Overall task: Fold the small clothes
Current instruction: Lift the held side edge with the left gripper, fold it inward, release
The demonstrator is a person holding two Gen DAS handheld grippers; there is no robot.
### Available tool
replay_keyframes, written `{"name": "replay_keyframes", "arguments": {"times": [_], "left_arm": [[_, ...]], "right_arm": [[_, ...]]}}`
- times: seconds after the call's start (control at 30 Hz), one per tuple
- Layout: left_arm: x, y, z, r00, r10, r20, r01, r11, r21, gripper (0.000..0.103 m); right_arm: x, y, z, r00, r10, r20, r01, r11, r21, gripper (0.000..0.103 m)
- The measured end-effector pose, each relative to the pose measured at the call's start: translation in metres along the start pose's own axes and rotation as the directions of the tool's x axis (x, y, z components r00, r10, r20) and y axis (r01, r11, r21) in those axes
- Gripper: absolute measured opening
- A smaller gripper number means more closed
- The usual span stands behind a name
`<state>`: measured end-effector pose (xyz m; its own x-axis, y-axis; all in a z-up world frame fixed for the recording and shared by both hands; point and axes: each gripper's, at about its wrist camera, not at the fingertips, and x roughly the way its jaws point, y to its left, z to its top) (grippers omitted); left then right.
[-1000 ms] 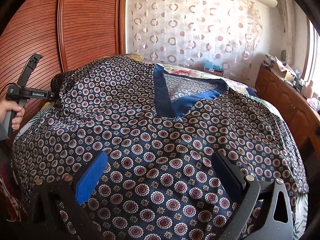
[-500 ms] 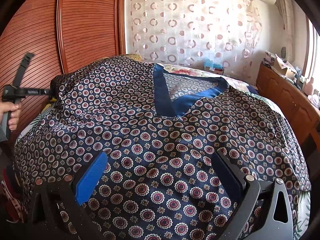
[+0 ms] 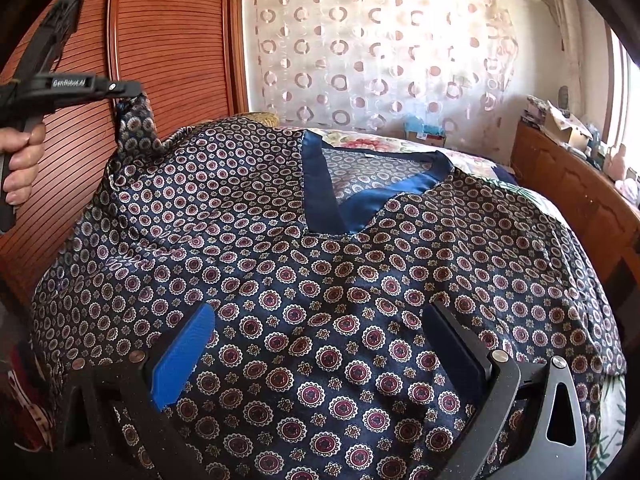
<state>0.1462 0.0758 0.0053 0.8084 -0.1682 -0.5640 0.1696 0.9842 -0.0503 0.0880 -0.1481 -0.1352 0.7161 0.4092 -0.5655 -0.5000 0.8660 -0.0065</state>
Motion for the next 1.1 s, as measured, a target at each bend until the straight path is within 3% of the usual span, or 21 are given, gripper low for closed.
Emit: {"name": "replay_keyframes", "arguments": {"times": [0.03, 0.1, 0.13, 0.2, 0.37, 0.6, 0.67, 0.77, 0.9, 0.93, 1.0, 1.1], "left_arm": [[-0.003, -0.004, 0.001, 1.000, 0.005, 0.006, -0.005, 1.000, 0.006, 0.011], [-0.011, -0.003, 0.002, 0.999, 0.016, 0.029, -0.016, 1.000, -0.002, 0.045], [-0.017, 0.002, 0.001, 0.999, 0.018, 0.045, -0.017, 1.000, -0.011, 0.051], [-0.024, 0.013, 0.002, 0.997, 0.045, 0.061, -0.043, 0.999, -0.028, 0.074], [-0.026, 0.059, -0.013, 0.988, 0.148, 0.035, -0.144, 0.984, -0.109, 0.077], [0.002, 0.091, -0.058, 0.978, 0.192, -0.080, -0.204, 0.961, -0.188, 0.077], [0.013, 0.092, -0.065, 0.979, 0.175, -0.107, -0.194, 0.960, -0.202, 0.075], [0.025, 0.092, -0.074, 0.983, 0.124, -0.138, -0.154, 0.960, -0.234, 0.063], [0.039, 0.091, -0.080, 0.973, 0.121, -0.199, -0.170, 0.954, -0.248, 0.052], [0.039, 0.090, -0.081, 0.974, 0.112, -0.199, -0.161, 0.954, -0.253, 0.046], [0.040, 0.090, -0.082, 0.971, 0.109, -0.211, -0.161, 0.955, -0.250, 0.017], [0.034, 0.086, -0.080, 0.977, 0.111, -0.184, -0.153, 0.962, -0.228, 0.004]], "right_arm": [[0.000, -0.001, 0.000, 1.000, 0.004, 0.000, -0.004, 1.000, 0.002, 0.103], [-0.001, -0.002, 0.001, 1.000, 0.008, 0.001, -0.008, 1.000, 0.008, 0.103], [-0.001, -0.002, 0.001, 1.000, 0.010, 0.002, -0.010, 1.000, 0.010, 0.103], [-0.001, -0.003, 0.001, 1.000, 0.011, 0.003, -0.011, 1.000, 0.012, 0.103], [-0.001, -0.003, 0.001, 1.000, 0.013, 0.003, -0.013, 1.000, 0.013, 0.103], [0.001, -0.004, 0.001, 1.000, 0.014, -0.002, -0.014, 1.000, 0.013, 0.103], [0.002, -0.002, 0.001, 1.000, 0.016, -0.005, -0.016, 1.000, 0.011, 0.103], [0.003, -0.002, 0.002, 1.000, 0.019, -0.011, -0.018, 1.000, 0.012, 0.103], [0.005, -0.002, 0.004, 1.000, 0.021, -0.018, -0.020, 1.000, 0.009, 0.103], [0.005, -0.002, 0.004, 1.000, 0.020, -0.018, -0.020, 1.000, 0.008, 0.103], [0.005, -0.001, 0.004, 1.000, 0.020, -0.017, -0.019, 1.000, 0.008, 0.103], [0.006, -0.001, 0.004, 1.000, 0.020, -0.017, -0.020, 1.000, 0.007, 0.103]]}}
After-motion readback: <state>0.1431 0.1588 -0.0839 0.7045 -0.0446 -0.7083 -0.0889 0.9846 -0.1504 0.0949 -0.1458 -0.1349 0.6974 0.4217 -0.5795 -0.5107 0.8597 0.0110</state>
